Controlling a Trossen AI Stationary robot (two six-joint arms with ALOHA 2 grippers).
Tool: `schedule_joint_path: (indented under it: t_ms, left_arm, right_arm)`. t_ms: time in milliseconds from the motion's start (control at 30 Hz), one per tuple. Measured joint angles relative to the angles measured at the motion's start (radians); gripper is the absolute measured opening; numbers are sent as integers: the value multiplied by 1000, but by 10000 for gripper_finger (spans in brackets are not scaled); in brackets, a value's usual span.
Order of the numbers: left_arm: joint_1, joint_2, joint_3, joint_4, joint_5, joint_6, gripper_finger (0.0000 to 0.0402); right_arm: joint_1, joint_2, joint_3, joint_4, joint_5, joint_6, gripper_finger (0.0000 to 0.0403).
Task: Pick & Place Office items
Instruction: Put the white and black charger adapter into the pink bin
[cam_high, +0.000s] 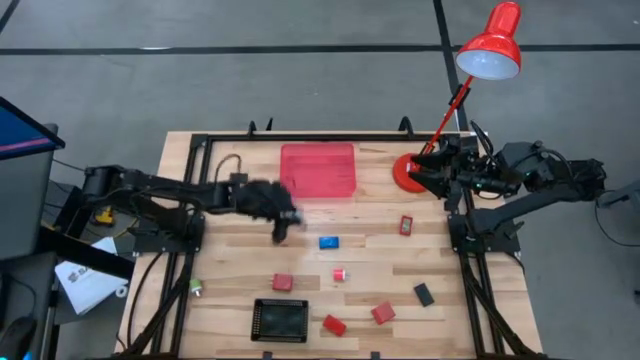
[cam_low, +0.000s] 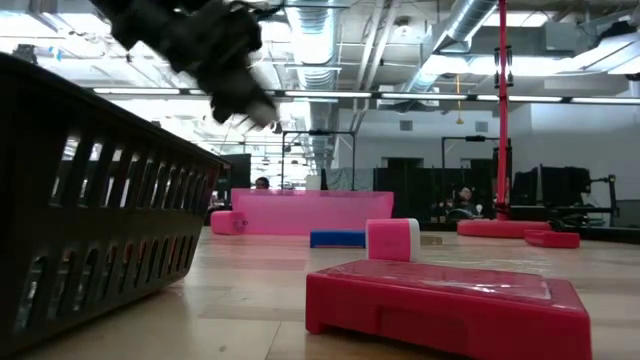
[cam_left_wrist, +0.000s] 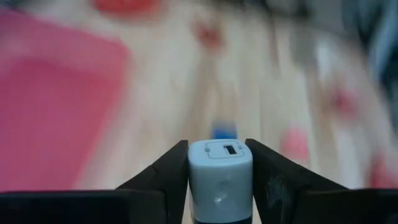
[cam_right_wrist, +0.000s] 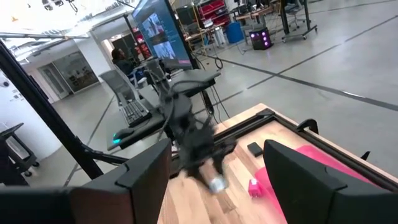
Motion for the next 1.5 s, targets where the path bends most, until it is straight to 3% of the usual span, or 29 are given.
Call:
schedule_joint_path:
  t_ms: [100,167,433,633,867,1133,1500]
  left_arm:
    - [91,-9,-1,122,-105,-180,128]
    - [161,4,16,150,-122,-266,129]
    - [344,202,207,-29,-110,-400,132]
    - [356,376,372,-287,-157,-423,132]
    - [361,474,479,-423,-331,-442,132]
    - [409,523,483,-501,-319,-581,131]
    - [446,551,483,-506,-302,-580,132]
  right_arm:
    - [0,3,0,4,42,-8,249]
    - [-1,2,0,4,49,-16,249]
    - [-16,-6,0,7,71,-19,249]
    - [-16,-5,0,3,80,-27,249]
    - [-13,-5,0,-3,80,-24,249]
    - [-13,-4,0,-21,77,-19,249]
    - [8,-4,0,-29,68,-18,249]
